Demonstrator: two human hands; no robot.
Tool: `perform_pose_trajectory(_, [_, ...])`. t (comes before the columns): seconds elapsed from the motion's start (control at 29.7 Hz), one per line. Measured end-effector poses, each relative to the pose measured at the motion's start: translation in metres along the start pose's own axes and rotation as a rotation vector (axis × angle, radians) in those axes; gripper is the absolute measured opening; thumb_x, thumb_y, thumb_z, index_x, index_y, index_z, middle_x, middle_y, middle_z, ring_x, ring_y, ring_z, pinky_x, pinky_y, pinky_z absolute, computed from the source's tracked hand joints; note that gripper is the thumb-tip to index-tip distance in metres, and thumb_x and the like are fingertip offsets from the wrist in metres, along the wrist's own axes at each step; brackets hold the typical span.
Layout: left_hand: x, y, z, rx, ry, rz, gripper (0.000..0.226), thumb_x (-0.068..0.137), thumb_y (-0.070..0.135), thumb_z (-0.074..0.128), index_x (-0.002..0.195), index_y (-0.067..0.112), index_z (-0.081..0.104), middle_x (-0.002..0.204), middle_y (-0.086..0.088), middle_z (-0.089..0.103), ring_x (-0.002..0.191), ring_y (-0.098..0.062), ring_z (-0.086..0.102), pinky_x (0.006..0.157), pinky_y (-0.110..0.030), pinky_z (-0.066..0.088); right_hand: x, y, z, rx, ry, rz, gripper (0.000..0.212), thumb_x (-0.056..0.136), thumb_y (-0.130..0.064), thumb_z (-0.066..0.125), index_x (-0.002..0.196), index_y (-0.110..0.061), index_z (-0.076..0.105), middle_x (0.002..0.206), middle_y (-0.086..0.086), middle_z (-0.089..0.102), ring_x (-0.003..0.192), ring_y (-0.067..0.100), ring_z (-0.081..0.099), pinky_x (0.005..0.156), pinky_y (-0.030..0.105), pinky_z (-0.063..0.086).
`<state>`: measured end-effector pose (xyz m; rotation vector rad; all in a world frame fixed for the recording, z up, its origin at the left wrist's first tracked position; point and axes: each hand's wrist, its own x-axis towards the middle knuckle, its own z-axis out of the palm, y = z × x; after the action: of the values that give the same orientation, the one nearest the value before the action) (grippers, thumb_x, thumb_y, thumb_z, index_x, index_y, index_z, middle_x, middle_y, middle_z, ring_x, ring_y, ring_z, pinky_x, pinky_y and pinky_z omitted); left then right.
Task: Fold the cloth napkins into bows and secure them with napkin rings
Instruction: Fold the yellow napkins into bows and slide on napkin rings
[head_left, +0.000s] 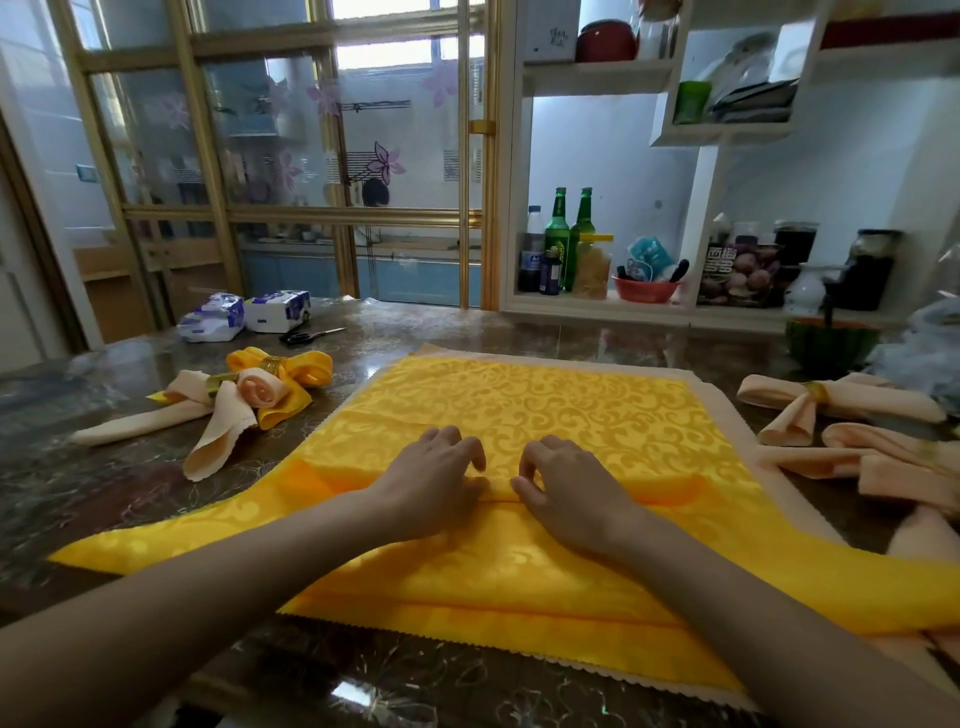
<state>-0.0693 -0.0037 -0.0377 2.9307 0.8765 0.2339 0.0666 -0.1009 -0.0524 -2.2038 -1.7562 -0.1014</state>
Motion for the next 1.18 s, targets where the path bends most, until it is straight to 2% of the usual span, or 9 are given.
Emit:
perform_pose_trajectory(0.07, [0.001,0.000,0.003,0.136,0.005,0.047,0.039,0.099,0.032,0.038,0.138,0.026,0.037,0.147,0.000,0.031,0.136,-0.020,0.024,0.110,-0.034,0.020,0.001,0.001,0.005,0.002,-0.003,-0.001,0.028,0.100,-0.033,0.038,0.119,-0.017,0.050,0.126,0.003,0.051,0.118,0.021,0.045,0.099,0.032,0.034])
perform_pose_trajectory(0.17, [-0.003,0.003,0.016,0.092,-0.063,0.009,0.044,0.101,0.032,0.025,0.146,0.027,0.024,0.156,0.002,0.015,0.143,-0.016,0.010,0.114,-0.036,0.006,-0.003,0.005,0.015,-0.003,0.011,-0.019,0.034,0.101,-0.034,0.033,0.127,-0.020,0.049,0.134,0.000,0.049,0.123,0.019,0.043,0.102,0.033,0.032])
perform_pose_trajectory(0.27, [-0.001,0.004,0.023,-0.050,-0.023,-0.058,0.044,0.101,0.031,0.023,0.145,0.029,0.027,0.156,0.004,0.018,0.142,-0.015,0.014,0.113,-0.034,0.009,-0.003,0.009,0.012,-0.006,0.031,-0.029,0.034,0.101,-0.034,0.032,0.127,-0.021,0.049,0.135,-0.001,0.049,0.124,0.018,0.043,0.103,0.034,0.031])
perform_pose_trajectory(0.57, [-0.001,0.001,0.026,-0.098,0.043,-0.083,0.042,0.098,0.032,0.032,0.139,0.025,0.040,0.149,-0.001,0.033,0.136,-0.022,0.027,0.108,-0.037,0.020,-0.008,0.005,0.006,0.161,-0.022,0.059,0.031,0.098,-0.029,0.044,0.125,-0.017,0.055,0.137,0.005,0.049,0.125,0.023,0.044,0.102,0.033,0.031])
perform_pose_trajectory(0.81, [-0.002,-0.001,0.032,-0.150,0.040,-0.077,0.042,0.096,0.032,0.035,0.137,0.026,0.044,0.148,0.000,0.036,0.135,-0.021,0.029,0.108,-0.038,0.019,-0.014,0.008,0.010,0.284,-0.023,0.101,0.026,0.095,-0.028,0.050,0.117,-0.017,0.061,0.129,0.004,0.054,0.121,0.019,0.048,0.106,0.038,0.033])
perform_pose_trajectory(0.94, [-0.007,0.000,0.034,-0.200,0.040,-0.049,0.041,0.096,0.029,0.037,0.135,0.027,0.046,0.149,0.001,0.035,0.136,-0.019,0.026,0.109,-0.037,0.016,-0.018,0.008,0.010,0.291,-0.004,0.068,0.023,0.093,-0.024,0.055,0.113,-0.017,0.065,0.125,0.001,0.058,0.118,0.016,0.050,0.100,0.026,0.032])
perform_pose_trajectory(1.04, [-0.006,-0.004,0.025,-0.242,0.126,-0.032,0.036,0.096,0.027,0.040,0.130,0.025,0.052,0.143,0.002,0.042,0.134,-0.017,0.031,0.109,-0.034,0.015,-0.008,0.007,-0.002,0.314,-0.025,0.052,0.023,0.092,-0.020,0.058,0.113,-0.016,0.066,0.123,0.000,0.058,0.117,0.014,0.050,0.092,0.014,0.028])
perform_pose_trajectory(1.11, [-0.008,-0.002,0.027,-0.229,0.185,-0.032,0.031,0.095,0.026,0.044,0.123,0.023,0.057,0.135,0.002,0.049,0.129,-0.017,0.037,0.111,-0.036,0.012,-0.006,0.009,-0.002,0.280,-0.024,0.032,0.021,0.089,-0.019,0.062,0.109,-0.016,0.068,0.115,0.000,0.061,0.111,0.015,0.054,0.088,0.014,0.030])
perform_pose_trajectory(1.18, [-0.010,-0.001,0.027,-0.195,0.251,-0.037,0.027,0.093,0.027,0.047,0.117,0.022,0.059,0.126,0.002,0.053,0.124,-0.016,0.040,0.111,-0.037,0.007,-0.008,0.012,-0.003,0.234,0.035,0.011,0.018,0.086,-0.018,0.066,0.104,-0.018,0.069,0.103,-0.002,0.061,0.103,0.015,0.056,0.089,0.020,0.036])
